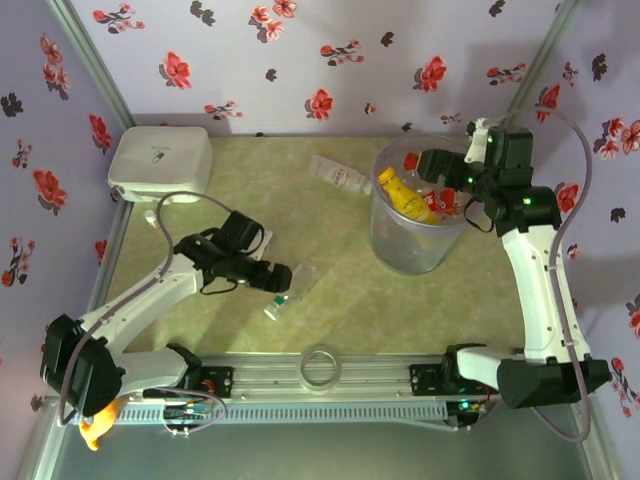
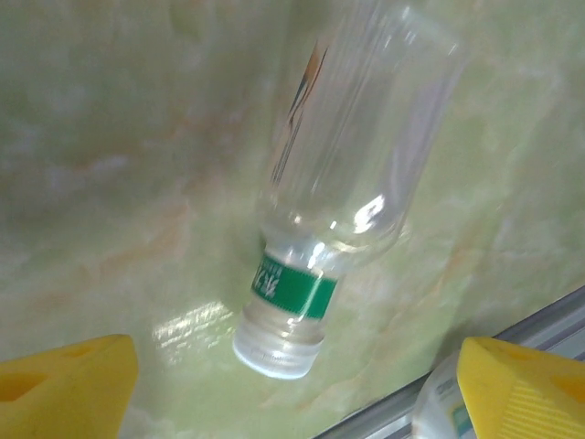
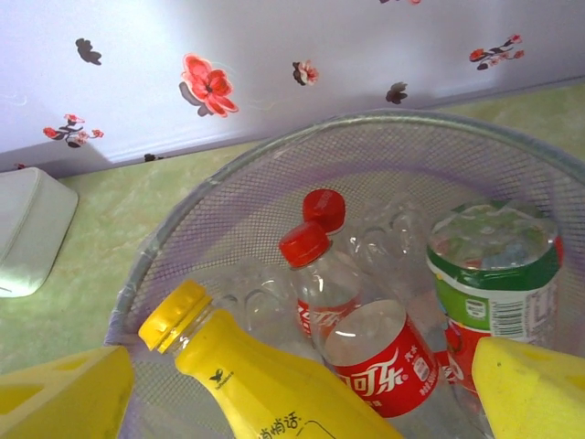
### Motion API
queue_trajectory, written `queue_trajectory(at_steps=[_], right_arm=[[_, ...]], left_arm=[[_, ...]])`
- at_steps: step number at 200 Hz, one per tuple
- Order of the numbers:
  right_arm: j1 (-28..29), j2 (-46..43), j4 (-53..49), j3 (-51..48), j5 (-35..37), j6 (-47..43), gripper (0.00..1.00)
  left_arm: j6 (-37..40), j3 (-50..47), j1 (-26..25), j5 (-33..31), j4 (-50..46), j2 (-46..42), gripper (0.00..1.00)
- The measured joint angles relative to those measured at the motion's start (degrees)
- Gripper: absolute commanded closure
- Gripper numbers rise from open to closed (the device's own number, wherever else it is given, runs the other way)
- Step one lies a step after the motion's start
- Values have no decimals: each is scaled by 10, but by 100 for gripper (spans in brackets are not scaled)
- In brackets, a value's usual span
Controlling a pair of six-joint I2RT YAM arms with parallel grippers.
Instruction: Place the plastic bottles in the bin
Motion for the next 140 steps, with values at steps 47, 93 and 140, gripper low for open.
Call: queue_trajectory(at_steps=[47,93,140], right_arm=[[29,17,0,2,26,0,4],[30,16,-4,6,47,0,4],[30,16,-5,6,58,-1,4]], left_arm=[[-7,-25,-18,-6,14,47,19],[-11,-30,-42,-6,43,102,28],[-12,-30,-54,-11,61,152,38]])
